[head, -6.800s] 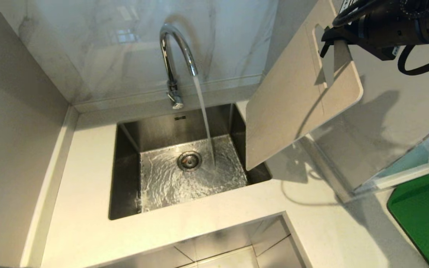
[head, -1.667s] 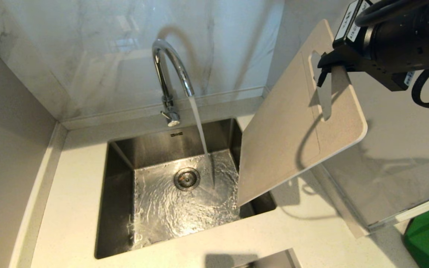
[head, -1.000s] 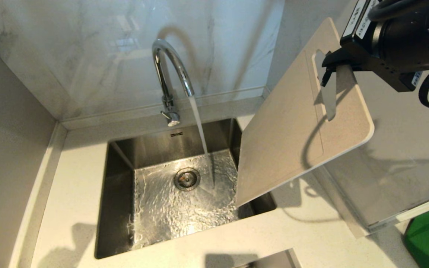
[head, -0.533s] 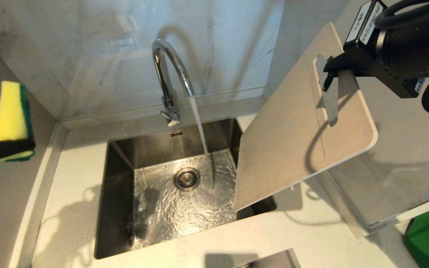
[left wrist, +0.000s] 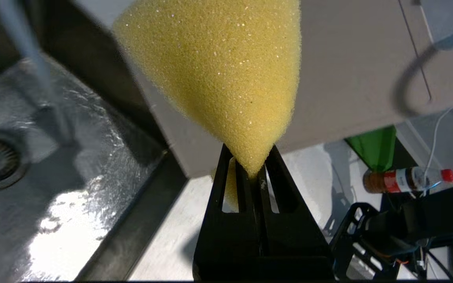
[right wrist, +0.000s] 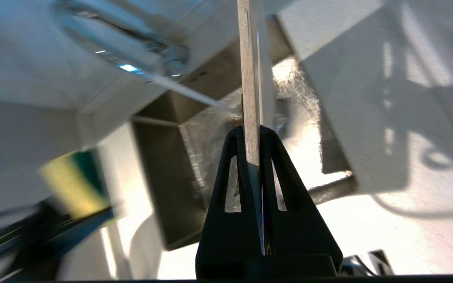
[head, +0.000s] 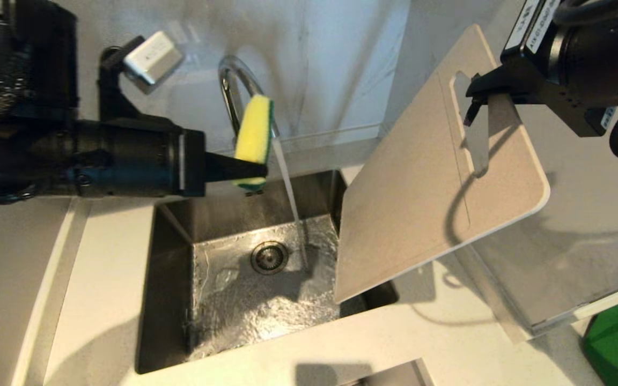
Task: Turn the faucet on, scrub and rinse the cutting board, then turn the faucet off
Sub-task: Scrub the cutting board underwater
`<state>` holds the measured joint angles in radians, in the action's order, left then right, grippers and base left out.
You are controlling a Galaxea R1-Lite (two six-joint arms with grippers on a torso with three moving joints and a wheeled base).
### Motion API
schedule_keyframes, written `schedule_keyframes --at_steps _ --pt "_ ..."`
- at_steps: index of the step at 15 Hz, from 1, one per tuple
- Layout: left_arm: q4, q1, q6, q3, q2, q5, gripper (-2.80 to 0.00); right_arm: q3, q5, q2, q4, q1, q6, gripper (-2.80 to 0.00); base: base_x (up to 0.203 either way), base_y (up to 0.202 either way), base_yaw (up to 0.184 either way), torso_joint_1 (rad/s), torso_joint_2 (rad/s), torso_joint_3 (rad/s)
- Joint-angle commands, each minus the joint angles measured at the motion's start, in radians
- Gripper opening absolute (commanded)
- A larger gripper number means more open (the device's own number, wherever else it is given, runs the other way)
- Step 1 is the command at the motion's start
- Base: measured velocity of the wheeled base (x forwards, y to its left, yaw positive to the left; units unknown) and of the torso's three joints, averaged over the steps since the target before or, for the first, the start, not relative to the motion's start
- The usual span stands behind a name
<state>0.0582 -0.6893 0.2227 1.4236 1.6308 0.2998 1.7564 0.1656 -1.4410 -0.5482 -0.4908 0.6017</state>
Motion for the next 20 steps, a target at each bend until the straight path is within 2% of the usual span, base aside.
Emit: schedule_keyframes --at_steps 1,3,7,11,15,20 --pt "0.008 -0.066 0.022 0.143 0.180 -0.005 -2.80 0.005 -0.011 0.002 0.007 -0.021 0.003 -2.80 0.000 0.000 0.000 0.000 0.00 0.000" --pt "0.045 -0.085 0.052 0.259 0.246 0.022 -2.80 0.003 -0.012 0.002 0.007 -0.023 0.003 -2.80 0.000 0.000 0.000 0.000 0.00 0.000" --pt "0.201 -0.124 0.104 0.474 0.365 0.066 -2.80 0.001 -0.012 0.004 0.007 -0.028 0.007 -2.80 0.000 0.000 0.000 0.000 0.00 0.000" --pt "0.215 -0.169 0.115 0.480 0.417 0.068 -2.80 0.003 -0.012 0.013 0.007 -0.029 0.007 -2.80 0.000 0.000 0.000 0.000 0.00 0.000" --pt "0.235 -0.174 0.115 0.471 0.462 0.070 -2.80 0.005 -0.012 0.024 0.007 -0.029 0.006 -2.80 0.000 0.000 0.000 0.000 0.00 0.000" --pt "0.224 -0.170 0.112 0.360 0.465 0.068 -2.80 0.008 -0.012 0.025 0.007 -0.029 0.007 -2.80 0.000 0.000 0.000 0.000 0.00 0.000"
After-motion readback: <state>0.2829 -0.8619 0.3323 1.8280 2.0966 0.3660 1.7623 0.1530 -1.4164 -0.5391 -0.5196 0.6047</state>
